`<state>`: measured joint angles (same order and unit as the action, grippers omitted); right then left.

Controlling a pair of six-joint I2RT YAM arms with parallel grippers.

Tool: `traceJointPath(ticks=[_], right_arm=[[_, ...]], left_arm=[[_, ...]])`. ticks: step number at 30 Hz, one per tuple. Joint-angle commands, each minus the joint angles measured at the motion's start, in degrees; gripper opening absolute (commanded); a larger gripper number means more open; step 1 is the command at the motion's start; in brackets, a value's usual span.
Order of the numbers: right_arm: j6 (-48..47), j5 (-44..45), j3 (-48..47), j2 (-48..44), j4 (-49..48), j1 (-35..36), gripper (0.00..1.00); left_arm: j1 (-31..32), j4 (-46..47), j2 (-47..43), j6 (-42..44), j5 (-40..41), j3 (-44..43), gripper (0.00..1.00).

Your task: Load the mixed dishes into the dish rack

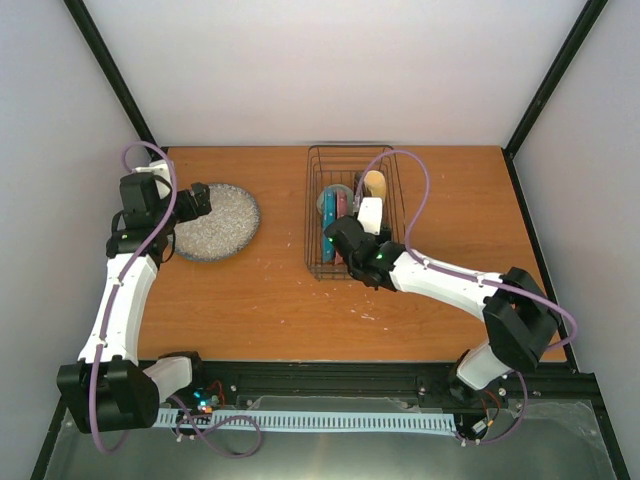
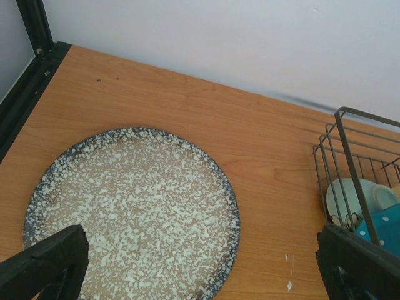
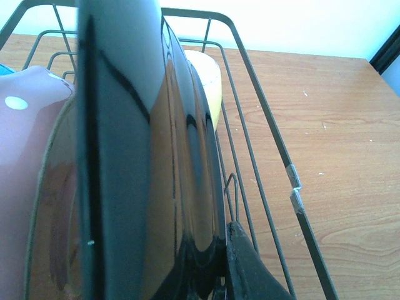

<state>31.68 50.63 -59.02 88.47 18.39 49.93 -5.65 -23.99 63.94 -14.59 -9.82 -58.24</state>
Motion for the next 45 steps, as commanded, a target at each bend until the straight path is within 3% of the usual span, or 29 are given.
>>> traceJointPath(ticks=[1, 17, 20, 23, 33, 40, 45], right_arm=[[-4.0, -7.6, 3.1, 4.2, 13.1, 0.6, 0.03], [5.0, -14.3, 5.7, 4.6, 17.6, 0.2, 0.03], [4.9, -12.8, 5.6, 3.4, 17.8, 0.2, 0.22], [4.1, -11.8, 5.9, 1.5, 16.6, 0.1, 0.32], [1.5, -6.4, 5.5, -7.9, 14.6, 0.1, 0.47], [-3.0, -5.6, 5.6, -19.2, 11.4, 0.1, 0.53], [-7.4, -5.9, 4.4, -25.7, 9.5, -0.1, 0.55]], left_arm=[[0.3, -0.2, -1.0, 1.1, 0.7, -2.1, 1.00], [0.3, -0.1, -0.8, 0.8, 0.2, -2.8, 1.00], [0.3, -0.1, -0.6, 0.6, 0.1, -2.6, 1.00], [0.3, 0.0, -0.6, -0.1, -0.2, -2.1, 1.00], [-0.8, 0.2, 0.4, -4.1, -3.1, -1.9, 1.00], [-11.2, 2.2, 5.5, -7.9, -20.9, 1.7, 1.00], [-17.8, 4.5, 8.8, -10.0, -30.7, 6.1, 0.92]])
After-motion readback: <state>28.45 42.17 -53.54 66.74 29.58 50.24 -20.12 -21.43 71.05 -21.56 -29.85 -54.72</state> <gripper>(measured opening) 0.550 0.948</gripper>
